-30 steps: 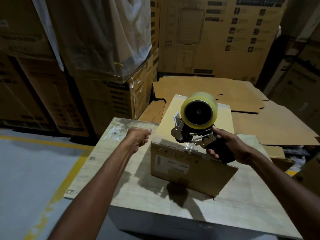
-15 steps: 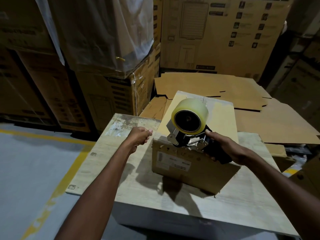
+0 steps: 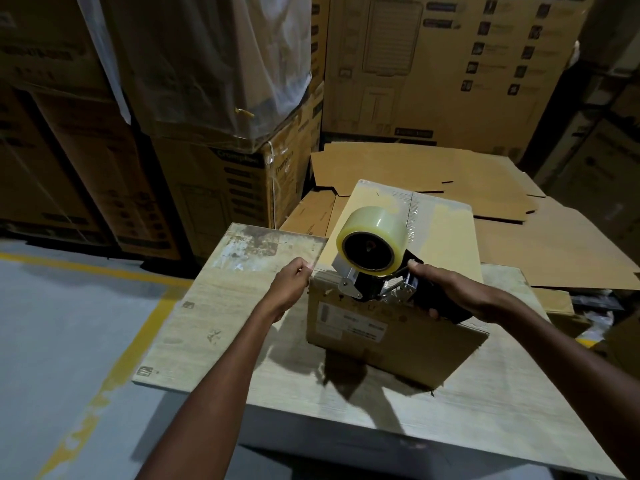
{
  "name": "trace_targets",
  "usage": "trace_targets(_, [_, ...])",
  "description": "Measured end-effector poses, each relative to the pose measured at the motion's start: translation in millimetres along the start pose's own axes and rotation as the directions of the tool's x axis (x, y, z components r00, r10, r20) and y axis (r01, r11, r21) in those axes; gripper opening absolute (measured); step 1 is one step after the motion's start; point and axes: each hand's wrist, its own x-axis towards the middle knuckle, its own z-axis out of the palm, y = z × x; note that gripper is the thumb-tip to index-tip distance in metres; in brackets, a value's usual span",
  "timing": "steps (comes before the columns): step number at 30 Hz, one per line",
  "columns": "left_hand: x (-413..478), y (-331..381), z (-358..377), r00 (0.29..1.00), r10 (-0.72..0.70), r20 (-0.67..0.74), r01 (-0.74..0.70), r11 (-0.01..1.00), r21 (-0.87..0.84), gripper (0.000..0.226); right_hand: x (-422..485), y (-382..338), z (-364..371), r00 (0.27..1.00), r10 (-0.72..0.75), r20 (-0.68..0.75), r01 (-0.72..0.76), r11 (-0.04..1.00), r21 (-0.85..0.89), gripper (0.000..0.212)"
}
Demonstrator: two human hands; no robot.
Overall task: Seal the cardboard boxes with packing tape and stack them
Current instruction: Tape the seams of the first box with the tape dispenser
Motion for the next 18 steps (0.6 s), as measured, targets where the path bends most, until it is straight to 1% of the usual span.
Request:
trace_targets(1, [-1.2,-1.8,1.5,1.000,0.011,0.016,-0.011,1.000,0.022,0.032,-0.8,-2.6,-0.2,1.000,0.007,0.005,-0.007,1.000,0.011,0.048])
trace_targets(3, [-3.6,-2.8,4.1,0.999,0.009,0.038,-0.010,1.000,0.022,0.032,-1.8,-5.5,-0.7,1.000,0.025,0.012,-0.025,1.000,0.018,0.047])
trace_targets(5, [-4.5,-3.6,5.0,1.000,-0.002,0.023,0.002,1.000,0.018,0.030,-0.5,-5.7,-1.4,0.999,0.037,0.020,-0.038,0.999,0.017,0.048])
trace_targets(7, [-3.8,-9.3,5.5,0.999,0.006,-0.031,-0.003,0.996,0.093,0.024,0.2,-5.6,-2.3,0.999,0.042,0.026,-0.042,0.999,0.007,0.050])
trace_targets(9, [-5.4,-16.8,5.8,0.992,0.053,-0.117,-0.032,0.985,0.172,0.009,1.2,-6.0,-4.7,0.998,0.050,0.033,-0.050,0.999,0.000,0.054])
trace_targets(10, [-8.1,-19.4,4.7,0.980,0.099,-0.171,-0.062,0.975,0.212,0.009,1.7,-6.3,-6.5,0.997,0.060,0.039,-0.060,0.998,-0.005,0.059])
trace_targets(11, [-12.2,-21.5,2.8,0.958,0.181,-0.221,-0.117,0.954,0.274,0.018,2.0,-6.5,-8.4,0.996,0.078,0.049,-0.078,0.997,-0.011,0.067])
trace_targets(12, [-16.2,-23.4,-0.3,0.926,0.293,-0.239,-0.194,0.911,0.364,0.027,3.1,-5.7,-11.0,0.994,0.096,0.058,-0.095,0.995,-0.021,0.073])
trace_targets(13, [-19.2,-25.7,-3.4,0.884,0.421,-0.204,-0.288,0.833,0.472,0.038,4.4,-5.5,-13.6,0.992,0.110,0.067,-0.108,0.994,-0.032,0.076])
trace_targets(14, [-23.7,-26.7,-6.3,0.842,0.528,-0.110,-0.382,0.728,0.569,0.048,4.8,-6.3,-15.5,0.990,0.118,0.074,-0.114,0.992,-0.054,0.077])
trace_targets(15, [-27.3,-27.0,-8.8,0.810,0.586,0.006,-0.455,0.622,0.638,0.059,5.6,-7.4,-17.5,0.989,0.121,0.079,-0.115,0.990,-0.081,0.077])
trace_targets(17, [-34.1,-26.2,-10.4,0.780,0.597,0.185,-0.522,0.459,0.719,0.076,5.1,-11.5,-20.4,0.986,0.124,0.108,-0.110,0.986,-0.124,0.076])
trace_targets(18, [-36.1,-27.0,-9.1,0.774,0.589,0.235,-0.533,0.402,0.745,0.083,4.3,-13.3,-21.2,0.983,0.126,0.134,-0.109,0.986,-0.127,0.076])
